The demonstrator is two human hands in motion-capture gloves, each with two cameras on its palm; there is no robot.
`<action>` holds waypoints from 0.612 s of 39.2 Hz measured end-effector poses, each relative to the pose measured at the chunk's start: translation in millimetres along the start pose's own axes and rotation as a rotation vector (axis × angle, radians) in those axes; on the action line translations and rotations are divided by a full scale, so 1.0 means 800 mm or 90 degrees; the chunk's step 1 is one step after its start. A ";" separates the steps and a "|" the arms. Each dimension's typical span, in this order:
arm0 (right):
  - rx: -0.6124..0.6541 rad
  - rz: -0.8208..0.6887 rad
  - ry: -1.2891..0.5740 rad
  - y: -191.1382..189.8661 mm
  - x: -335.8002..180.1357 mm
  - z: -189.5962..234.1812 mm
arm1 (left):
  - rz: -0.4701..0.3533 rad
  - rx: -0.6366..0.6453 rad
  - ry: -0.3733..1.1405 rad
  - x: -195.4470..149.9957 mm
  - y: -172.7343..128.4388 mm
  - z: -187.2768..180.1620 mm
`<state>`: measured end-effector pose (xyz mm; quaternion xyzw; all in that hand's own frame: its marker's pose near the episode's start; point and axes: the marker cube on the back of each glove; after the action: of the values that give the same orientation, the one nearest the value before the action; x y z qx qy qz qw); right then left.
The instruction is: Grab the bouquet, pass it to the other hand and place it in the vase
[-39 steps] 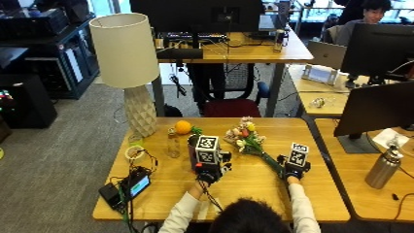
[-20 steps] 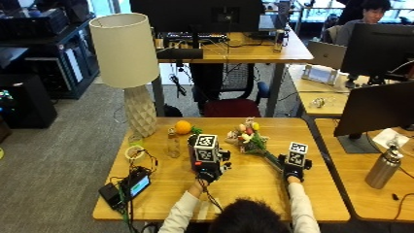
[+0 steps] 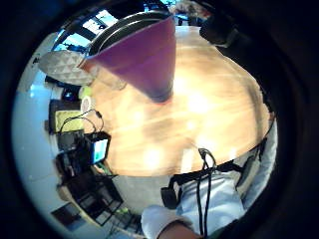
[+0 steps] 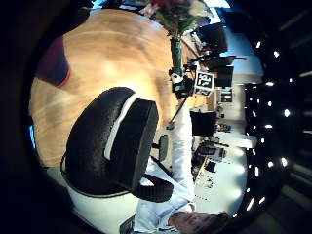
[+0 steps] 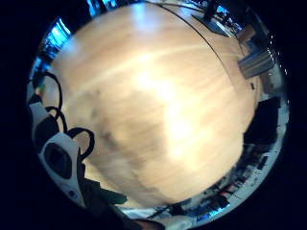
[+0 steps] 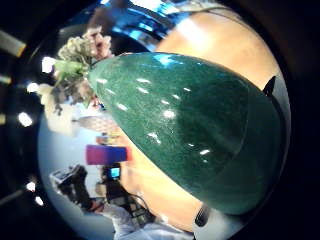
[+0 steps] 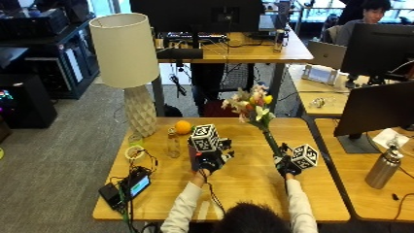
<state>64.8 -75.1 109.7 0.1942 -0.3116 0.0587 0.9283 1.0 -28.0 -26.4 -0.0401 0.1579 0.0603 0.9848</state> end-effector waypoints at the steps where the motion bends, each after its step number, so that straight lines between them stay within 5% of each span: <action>1: 0.016 0.012 -0.024 -0.001 -0.009 -0.003 | 0.005 0.011 0.015 0.004 -0.003 -0.005; 9: 0.131 -0.014 -0.178 -0.030 -0.061 -0.009 | 0.049 0.132 0.188 0.048 -0.029 -0.053; 19: 0.111 -0.003 -0.359 -0.042 -0.090 0.048 | 0.139 0.224 0.447 0.111 -0.059 -0.083; 24: 0.145 -0.191 -0.399 -0.025 -0.137 0.064 | 0.167 0.249 0.549 0.144 -0.062 -0.084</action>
<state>-46.4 -112.5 74.7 0.3487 -0.5406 -0.1061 0.7582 95.7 -71.5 -123.6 0.1447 0.5630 0.1307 0.8031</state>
